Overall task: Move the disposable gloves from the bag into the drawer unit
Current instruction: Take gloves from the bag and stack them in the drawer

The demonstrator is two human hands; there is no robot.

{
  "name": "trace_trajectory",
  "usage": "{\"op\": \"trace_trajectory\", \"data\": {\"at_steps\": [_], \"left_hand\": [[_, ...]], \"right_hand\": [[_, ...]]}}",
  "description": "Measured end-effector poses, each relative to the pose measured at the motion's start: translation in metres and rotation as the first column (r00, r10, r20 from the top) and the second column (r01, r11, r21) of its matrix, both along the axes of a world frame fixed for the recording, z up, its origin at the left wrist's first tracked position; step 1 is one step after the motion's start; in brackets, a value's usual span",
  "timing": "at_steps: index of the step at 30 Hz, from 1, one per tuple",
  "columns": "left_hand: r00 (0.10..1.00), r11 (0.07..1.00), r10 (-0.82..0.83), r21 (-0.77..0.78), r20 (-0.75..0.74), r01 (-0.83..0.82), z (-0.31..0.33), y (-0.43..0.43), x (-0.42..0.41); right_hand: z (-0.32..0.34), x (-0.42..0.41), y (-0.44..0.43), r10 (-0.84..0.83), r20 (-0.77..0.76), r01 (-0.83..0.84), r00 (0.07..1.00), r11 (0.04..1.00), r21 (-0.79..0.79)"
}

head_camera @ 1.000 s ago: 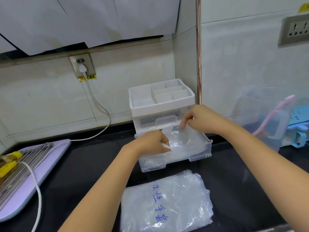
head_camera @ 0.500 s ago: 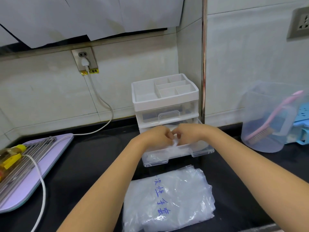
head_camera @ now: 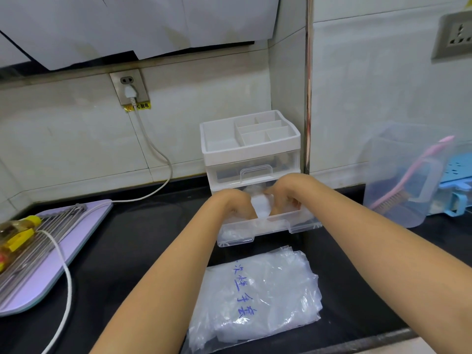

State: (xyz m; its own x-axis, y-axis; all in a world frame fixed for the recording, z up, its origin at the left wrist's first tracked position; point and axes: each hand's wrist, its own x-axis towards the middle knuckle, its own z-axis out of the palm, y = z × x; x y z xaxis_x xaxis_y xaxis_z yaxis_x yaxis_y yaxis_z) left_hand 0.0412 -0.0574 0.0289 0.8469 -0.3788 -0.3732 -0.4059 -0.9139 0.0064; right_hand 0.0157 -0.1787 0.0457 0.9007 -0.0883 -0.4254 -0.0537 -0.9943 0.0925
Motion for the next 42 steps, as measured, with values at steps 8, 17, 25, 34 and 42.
{"op": "trace_trajectory", "data": {"at_steps": [8,17,25,34,42], "left_hand": [[0.997,0.976,0.068,-0.212,0.042,-0.057,-0.019,-0.001,-0.003],[0.985,0.783,0.168,-0.613,0.042,-0.108,0.02,0.021,-0.037],[0.963,0.544,0.207,-0.838,0.173,0.034,0.003,0.043,-0.12],[0.988,0.725,0.104,-0.689,0.111,0.001,-0.09,0.03,-0.161],[0.986,0.635,0.106,-0.772,0.129,0.032,-0.111,0.019,-0.177]], "right_hand": [[-0.003,-0.006,-0.004,0.019,0.098,-0.022,0.995,0.999,0.033],[0.024,-0.081,-0.032,-0.097,0.449,-0.163,0.888,0.847,0.506],[-0.011,-0.129,-0.036,-0.147,0.491,-0.213,0.858,0.769,0.603],[-0.101,-0.143,-0.042,-0.238,0.392,-0.097,0.888,0.738,0.668],[-0.133,-0.166,-0.031,-0.551,0.224,-0.008,0.804,0.367,0.93]]}}
